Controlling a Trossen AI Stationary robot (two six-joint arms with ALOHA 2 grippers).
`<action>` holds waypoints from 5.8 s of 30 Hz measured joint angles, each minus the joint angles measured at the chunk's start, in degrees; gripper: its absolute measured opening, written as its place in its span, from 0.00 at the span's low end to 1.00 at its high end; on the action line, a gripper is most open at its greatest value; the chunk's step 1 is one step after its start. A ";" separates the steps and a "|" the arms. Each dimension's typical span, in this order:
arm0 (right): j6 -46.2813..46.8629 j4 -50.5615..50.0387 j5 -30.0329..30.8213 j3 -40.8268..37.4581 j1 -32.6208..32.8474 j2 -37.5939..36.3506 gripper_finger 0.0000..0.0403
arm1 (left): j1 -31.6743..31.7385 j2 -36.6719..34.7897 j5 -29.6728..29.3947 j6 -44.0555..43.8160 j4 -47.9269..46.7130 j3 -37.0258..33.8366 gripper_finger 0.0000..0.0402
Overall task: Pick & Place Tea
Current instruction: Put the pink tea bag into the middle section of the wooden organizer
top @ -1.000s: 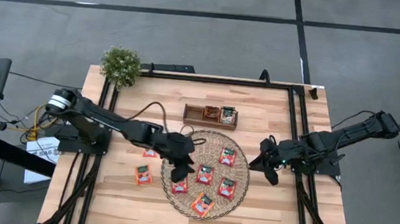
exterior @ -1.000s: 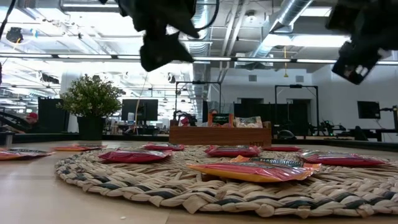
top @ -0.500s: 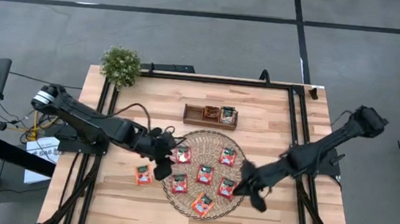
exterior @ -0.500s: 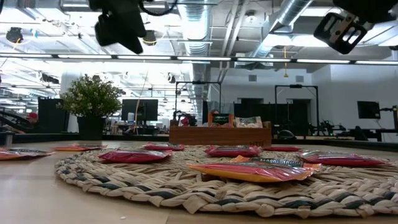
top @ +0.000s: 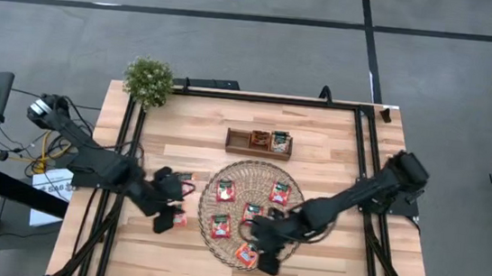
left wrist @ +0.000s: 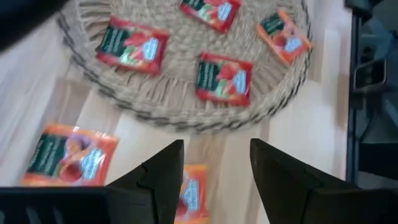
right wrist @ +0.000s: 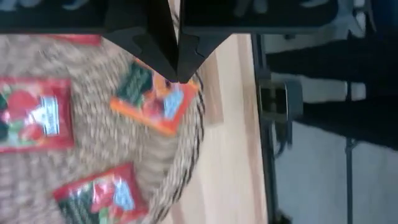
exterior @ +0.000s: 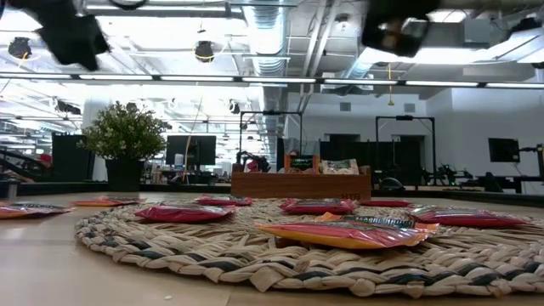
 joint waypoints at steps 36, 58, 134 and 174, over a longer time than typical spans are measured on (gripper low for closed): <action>13.09 -12.71 -7.34 7.13 -7.38 8.25 0.16 | -8.11 -14.07 -7.30 2.04 -0.06 -10.93 0.44; 17.57 -13.95 -4.13 7.09 -4.70 8.25 0.53 | -12.52 -32.54 -14.78 1.81 7.17 -23.36 0.44; 18.55 -4.41 -14.52 6.74 -6.38 17.64 0.30 | -12.50 -42.31 -13.85 2.60 4.71 -27.26 0.44; 17.51 -5.40 -9.90 6.69 -5.68 17.62 0.29 | -12.48 -42.33 -13.99 2.80 4.49 -27.26 0.44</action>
